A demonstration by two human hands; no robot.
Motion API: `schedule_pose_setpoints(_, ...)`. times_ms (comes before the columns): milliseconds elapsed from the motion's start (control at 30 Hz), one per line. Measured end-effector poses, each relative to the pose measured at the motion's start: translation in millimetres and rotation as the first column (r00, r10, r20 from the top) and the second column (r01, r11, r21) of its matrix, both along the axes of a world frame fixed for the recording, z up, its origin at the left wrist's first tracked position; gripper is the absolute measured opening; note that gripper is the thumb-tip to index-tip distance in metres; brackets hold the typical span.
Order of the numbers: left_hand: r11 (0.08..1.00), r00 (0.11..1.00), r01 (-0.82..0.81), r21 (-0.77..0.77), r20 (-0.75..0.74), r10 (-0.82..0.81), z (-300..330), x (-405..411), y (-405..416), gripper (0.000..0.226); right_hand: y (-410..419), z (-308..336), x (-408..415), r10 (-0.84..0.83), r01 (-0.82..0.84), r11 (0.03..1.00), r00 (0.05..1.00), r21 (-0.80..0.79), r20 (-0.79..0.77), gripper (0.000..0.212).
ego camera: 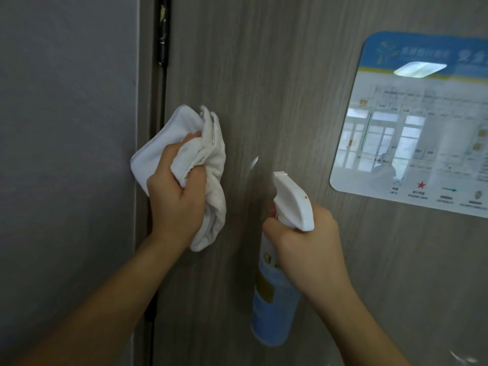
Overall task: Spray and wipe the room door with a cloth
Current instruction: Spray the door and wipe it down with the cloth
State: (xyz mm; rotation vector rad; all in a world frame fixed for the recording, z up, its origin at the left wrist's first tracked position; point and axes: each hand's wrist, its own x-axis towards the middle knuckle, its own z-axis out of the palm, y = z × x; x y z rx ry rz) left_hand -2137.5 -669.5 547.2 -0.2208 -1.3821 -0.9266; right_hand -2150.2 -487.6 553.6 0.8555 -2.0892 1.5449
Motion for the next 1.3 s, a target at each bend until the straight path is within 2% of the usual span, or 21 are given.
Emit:
schedule_pose_setpoints(100, 0.997, 1.0, -0.001, -0.072, 0.005, 0.001, 10, -1, 5, 0.027, 7, 2, 0, 0.012, -0.011, 0.999, 1.0, -0.041, 0.01, 0.013)
schedule_pose_setpoints(200, 0.991, 0.999, -0.003, -0.13, 0.042, 0.009, 29, -16, 10, 0.04, 18, 0, 2, 0.039, -0.035, 0.997, 0.998, -0.072, 0.047, 0.012)
schedule_pose_setpoints(267, 0.972, 0.99, -0.12, -0.201, 0.05, 0.132, 34, -28, 18, 0.045, 26, 0, 4, 0.046, -0.04, 0.994, 0.997, -0.106, 0.054, 0.01)
schedule_pose_setpoints(333, 0.858, 0.938, -0.325, -0.397, -0.019, 0.347, 26, -40, 23, 0.05, 34, 1, 3, 0.059, -0.05, 0.99, 0.997, -0.133, 0.06, 0.012)
schedule_pose_setpoints(400, 0.707, 0.876, -0.458, -0.539, -0.138, 0.462, 13, -49, 20, 0.044, 41, 2, 0, 0.054, -0.047, 0.99, 0.997, -0.135, 0.046, 0.018)
schedule_pose_setpoints(567, 0.515, 0.856, -0.417, -0.749, -0.132, 0.5, -79, -43, 19, 0.041, 54, 6, 0, 0.03, -0.027, 0.988, 0.999, -0.155, 0.014, 0.018)
schedule_pose_setpoints(633, 0.479, 0.861, -0.371, -0.796, -0.102, 0.498, -112, -37, 19, 0.037, 56, 5, 1, 0.026, -0.022, 0.989, 0.999, -0.149, 0.024, 0.022)
schedule_pose_setpoints(700, 0.465, 0.867, -0.372, -0.803, -0.121, 0.483, -111, -36, 14, 0.036, 57, 3, 2, 0.024, -0.019, 0.991, 0.999, -0.132, 0.032, 0.022)
schedule_pose_setpoints(800, 0.48, 0.842, -0.443, -0.757, -0.168, 0.512, -59, -39, 11, 0.037, 58, 4, 3, 0.016, -0.011, 0.993, 0.999, -0.119, 0.037, 0.02)
schedule_pose_setpoints(867, 0.598, 0.849, -0.471, -0.649, -0.148, 0.507, -5, -44, 10, 0.043, 57, 5, 3, 0.02, -0.016, 0.993, 0.999, -0.118, 0.031, 0.02)
schedule_pose_setpoints(933, 0.732, 0.891, -0.418, -0.538, -0.086, 0.445, 45, -46, 9, 0.049, 58, 7, 5, 0.03, -0.026, 0.992, 0.999, -0.122, 0.027, 0.02)
schedule_pose_setpoints(1000, 0.767, 0.897, -0.42, -0.484, -0.093, 0.433, 69, -48, 11, 0.049, 60, 7, 4, 0.04, -0.035, 0.99, 0.999, -0.137, 0.029, 0.021)
schedule_pose_setpoints(1067, 0.745, 0.88, -0.46, -0.484, -0.133, 0.457, 62, -52, 14, 0.046, 63, 3, 0, 0.028, -0.024, 0.992, 0.999, -0.125, 0.032, 0.019)
schedule_pose_setpoints(1167, 0.701, 0.88, -0.449, -0.554, -0.138, 0.454, 9, -51, 17, 0.045, 65, -5, 0, -0.007, 0.01, 0.997, 0.999, -0.077, 0.039, 0.018)
schedule_pose_setpoints(1300, 0.682, 0.911, -0.324, -0.656, -0.022, 0.412, -80, -32, 20, 0.038, 69, -22, 3, 0.005, 0.0, 0.998, 0.997, -0.061, 0.077, 0.02)
